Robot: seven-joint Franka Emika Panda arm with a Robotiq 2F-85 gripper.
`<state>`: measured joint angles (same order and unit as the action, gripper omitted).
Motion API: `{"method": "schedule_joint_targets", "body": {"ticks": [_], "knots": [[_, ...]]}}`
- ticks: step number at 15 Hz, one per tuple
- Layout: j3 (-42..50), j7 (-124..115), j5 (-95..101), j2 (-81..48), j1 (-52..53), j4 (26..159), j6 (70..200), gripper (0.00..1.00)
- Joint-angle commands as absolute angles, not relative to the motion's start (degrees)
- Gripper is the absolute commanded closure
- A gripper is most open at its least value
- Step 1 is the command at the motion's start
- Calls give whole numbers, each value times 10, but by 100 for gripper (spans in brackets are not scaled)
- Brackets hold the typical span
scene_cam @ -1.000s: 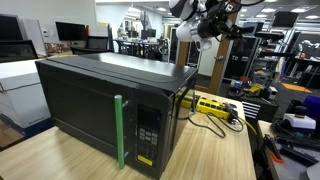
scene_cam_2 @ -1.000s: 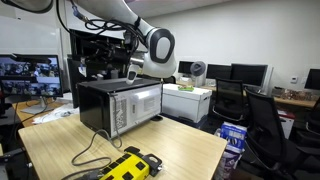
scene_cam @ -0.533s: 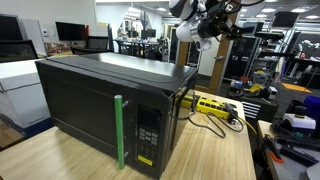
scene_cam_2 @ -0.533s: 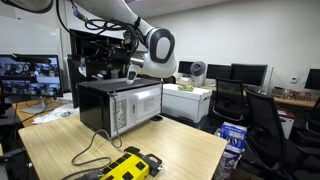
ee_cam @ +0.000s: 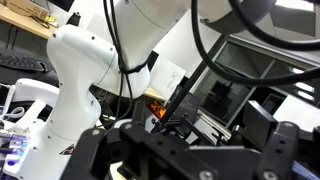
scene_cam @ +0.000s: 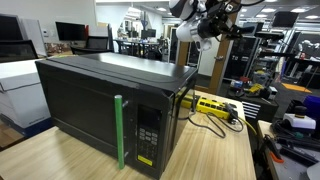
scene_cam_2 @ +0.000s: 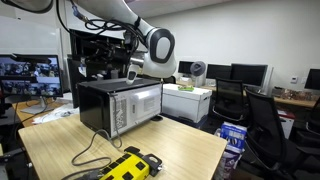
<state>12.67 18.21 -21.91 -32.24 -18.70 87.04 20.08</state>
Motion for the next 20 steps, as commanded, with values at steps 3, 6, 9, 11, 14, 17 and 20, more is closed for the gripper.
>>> {"method": "schedule_joint_targets", "body": {"ticks": [3,6,9,11,14,17,20], "knots": [[119,179,-219,-323,-193,869,201,0],[119,179,-219,-323,-193,869,201,0],[119,179,-219,-323,-193,869,201,0],[120,180,-205,-312,-191,878,226,0],[119,181,-174,-296,-186,894,292,0],[119,178,-148,-280,-184,918,348,0],[118,182,-123,-249,-182,963,419,0]]}}
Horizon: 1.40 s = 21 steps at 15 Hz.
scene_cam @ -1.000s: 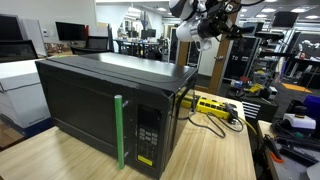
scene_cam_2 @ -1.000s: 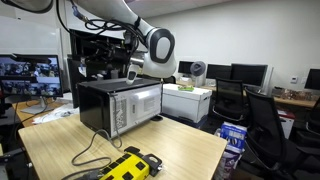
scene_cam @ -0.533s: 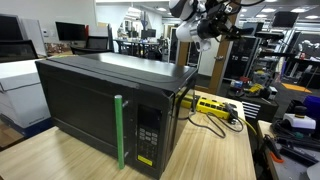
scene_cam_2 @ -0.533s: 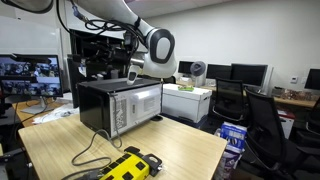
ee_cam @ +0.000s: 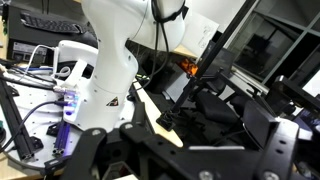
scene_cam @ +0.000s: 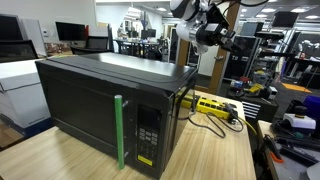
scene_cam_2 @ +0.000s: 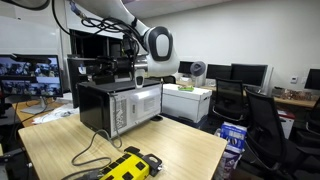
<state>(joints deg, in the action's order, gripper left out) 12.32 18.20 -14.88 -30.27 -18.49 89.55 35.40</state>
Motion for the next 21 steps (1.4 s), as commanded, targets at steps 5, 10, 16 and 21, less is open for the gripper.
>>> {"method": "schedule_joint_targets", "body": {"ticks": [5,10,16,21], "knots": [[119,178,-79,-186,-176,1065,575,0],[123,165,-44,-114,-167,1169,715,0],[127,135,-4,0,-157,1326,930,0],[129,72,26,58,-158,1434,1096,0]]}}
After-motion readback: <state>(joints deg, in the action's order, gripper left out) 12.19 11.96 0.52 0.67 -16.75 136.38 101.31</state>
